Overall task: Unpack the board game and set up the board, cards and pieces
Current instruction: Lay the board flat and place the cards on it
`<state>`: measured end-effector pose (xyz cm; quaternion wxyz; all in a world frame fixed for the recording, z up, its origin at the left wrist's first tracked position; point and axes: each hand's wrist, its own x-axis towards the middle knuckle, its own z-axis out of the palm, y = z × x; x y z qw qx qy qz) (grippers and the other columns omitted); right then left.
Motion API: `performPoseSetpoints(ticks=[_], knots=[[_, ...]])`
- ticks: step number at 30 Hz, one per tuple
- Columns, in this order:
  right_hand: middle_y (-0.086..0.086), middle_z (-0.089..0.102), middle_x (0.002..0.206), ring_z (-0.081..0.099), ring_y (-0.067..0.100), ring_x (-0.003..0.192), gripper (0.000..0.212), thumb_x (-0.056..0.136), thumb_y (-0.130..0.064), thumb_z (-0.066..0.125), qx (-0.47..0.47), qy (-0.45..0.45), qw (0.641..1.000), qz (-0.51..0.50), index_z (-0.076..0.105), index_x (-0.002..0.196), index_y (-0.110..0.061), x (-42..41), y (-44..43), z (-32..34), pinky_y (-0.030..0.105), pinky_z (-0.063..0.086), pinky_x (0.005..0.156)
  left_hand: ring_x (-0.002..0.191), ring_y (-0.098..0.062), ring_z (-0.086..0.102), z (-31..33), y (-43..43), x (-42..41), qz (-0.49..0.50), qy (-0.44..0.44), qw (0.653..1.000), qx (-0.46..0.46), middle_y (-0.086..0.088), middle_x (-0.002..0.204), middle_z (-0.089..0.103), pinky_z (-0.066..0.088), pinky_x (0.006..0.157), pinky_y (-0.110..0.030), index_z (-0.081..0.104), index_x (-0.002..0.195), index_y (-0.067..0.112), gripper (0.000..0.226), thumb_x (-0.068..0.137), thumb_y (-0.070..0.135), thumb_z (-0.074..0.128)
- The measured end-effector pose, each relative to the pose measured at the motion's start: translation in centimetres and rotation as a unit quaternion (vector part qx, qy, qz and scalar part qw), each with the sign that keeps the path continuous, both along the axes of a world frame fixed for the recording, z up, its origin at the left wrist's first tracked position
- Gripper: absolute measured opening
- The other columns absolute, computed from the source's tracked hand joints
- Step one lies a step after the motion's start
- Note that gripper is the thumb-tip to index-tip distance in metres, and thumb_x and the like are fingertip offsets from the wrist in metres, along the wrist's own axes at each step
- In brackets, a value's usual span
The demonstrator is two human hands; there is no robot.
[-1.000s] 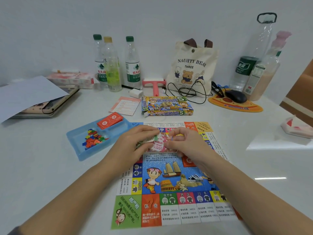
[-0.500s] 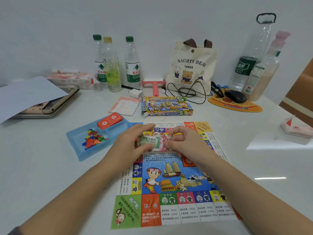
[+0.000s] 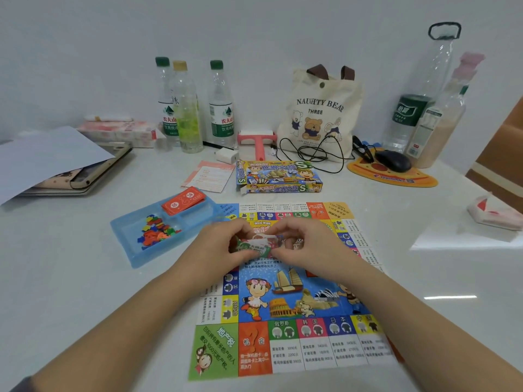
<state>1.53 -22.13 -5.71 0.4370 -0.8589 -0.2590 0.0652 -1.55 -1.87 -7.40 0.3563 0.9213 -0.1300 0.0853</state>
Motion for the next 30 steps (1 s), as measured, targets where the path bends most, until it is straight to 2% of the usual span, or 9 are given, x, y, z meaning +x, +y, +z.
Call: performPoseSetpoints(ticks=[2,5,10,15,18,21,26,28,30], knots=[[-0.006,0.063,0.066,0.052,0.002,0.057,0.028,0.079,-0.016,0.076,-0.016,-0.010,1.000,0.007,0.068,0.102,-0.029,-0.1,0.0,-0.1,0.012,0.044,0.056,0.067,-0.005,0.051,0.0,-0.1,0.0,-0.005,-0.001,1.000,-0.004,0.010,0.073,0.060,0.039,0.056,-0.019,0.056,0.079,0.031,0.021,0.077,0.028,0.077],[0.005,0.067,0.075,0.054,0.003,0.060,0.028,0.078,-0.018,0.076,-0.036,-0.040,0.998,0.013,0.069,0.102,-0.030,-0.1,0.2,-0.5,0.015,0.045,0.058,0.061,-0.005,0.048,0.0,-0.2,0.0,-0.005,0.001,1.000,-0.012,0.010,0.068,0.057,0.037,0.053,-0.017,0.056,0.079,0.031,0.023,0.076,0.026,0.078],[0.000,0.069,0.078,0.060,0.011,0.069,0.024,0.080,-0.019,0.075,-0.034,-0.066,0.997,-0.007,0.067,0.095,-0.035,0.1,0.4,-0.6,0.017,0.047,0.063,0.068,-0.001,0.051,0.4,-0.3,-0.3,-0.009,0.004,1.000,-0.009,0.016,0.075,0.058,0.040,0.059,-0.012,0.060,0.090,0.030,0.026,0.074,0.027,0.080],[0.000,0.070,0.082,0.061,0.008,0.071,0.019,0.082,-0.015,0.073,-0.037,-0.077,0.996,-0.018,0.071,0.096,-0.027,0.2,0.3,-0.8,0.013,0.048,0.065,0.081,-0.003,0.053,0.6,0.6,-0.4,-0.014,-0.006,0.999,0.039,0.018,0.090,0.060,0.045,0.066,-0.018,0.062,0.099,0.031,0.032,0.073,0.043,0.076],[-0.002,0.070,0.082,0.060,0.007,0.075,0.018,0.082,-0.014,0.073,-0.039,-0.081,0.996,-0.016,0.072,0.098,-0.022,0.0,0.4,-0.7,0.008,0.045,0.065,0.073,0.001,0.051,0.8,1.0,-0.3,-0.016,-0.020,0.999,0.034,0.016,0.081,0.056,0.039,0.060,-0.016,0.064,0.098,0.032,0.029,0.074,0.042,0.076],[-0.008,0.065,0.075,0.059,0.007,0.071,0.023,0.081,-0.015,0.074,-0.042,-0.083,0.996,-0.006,0.071,0.103,-0.021,-0.2,0.5,-0.7,0.010,0.045,0.063,0.063,-0.002,0.050,0.8,1.0,-0.2,-0.008,-0.004,1.000,0.016,0.010,0.067,0.056,0.037,0.056,-0.015,0.064,0.099,0.030,0.027,0.076,0.036,0.076],[-0.001,0.067,0.078,0.057,0.009,0.070,0.028,0.081,-0.016,0.074,-0.034,-0.089,0.995,0.002,0.070,0.107,-0.024,-0.2,0.6,-0.8,0.014,0.046,0.062,0.067,-0.005,0.053,0.7,0.4,-0.4,-0.017,-0.004,1.000,-0.004,0.009,0.077,0.062,0.040,0.057,-0.011,0.063,0.099,0.033,0.027,0.076,0.030,0.077],[-0.005,0.066,0.077,0.058,0.009,0.072,0.027,0.081,-0.016,0.074,-0.037,-0.091,0.995,-0.005,0.070,0.106,-0.024,-0.1,0.6,-0.8,0.016,0.046,0.063,0.068,-0.006,0.055,0.6,0.5,-0.4,-0.010,-0.002,1.000,-0.020,0.009,0.077,0.063,0.042,0.058,-0.012,0.062,0.095,0.035,0.024,0.077,0.028,0.077],[-0.014,0.064,0.076,0.058,0.008,0.072,0.025,0.081,-0.018,0.074,-0.052,-0.095,0.994,0.004,0.070,0.106,-0.023,-0.1,0.6,-0.9,0.015,0.047,0.064,0.068,-0.005,0.055,0.5,0.6,-0.2,-0.004,0.007,1.000,-0.013,0.009,0.074,0.063,0.042,0.058,-0.014,0.064,0.090,0.030,0.017,0.077,0.029,0.076]])
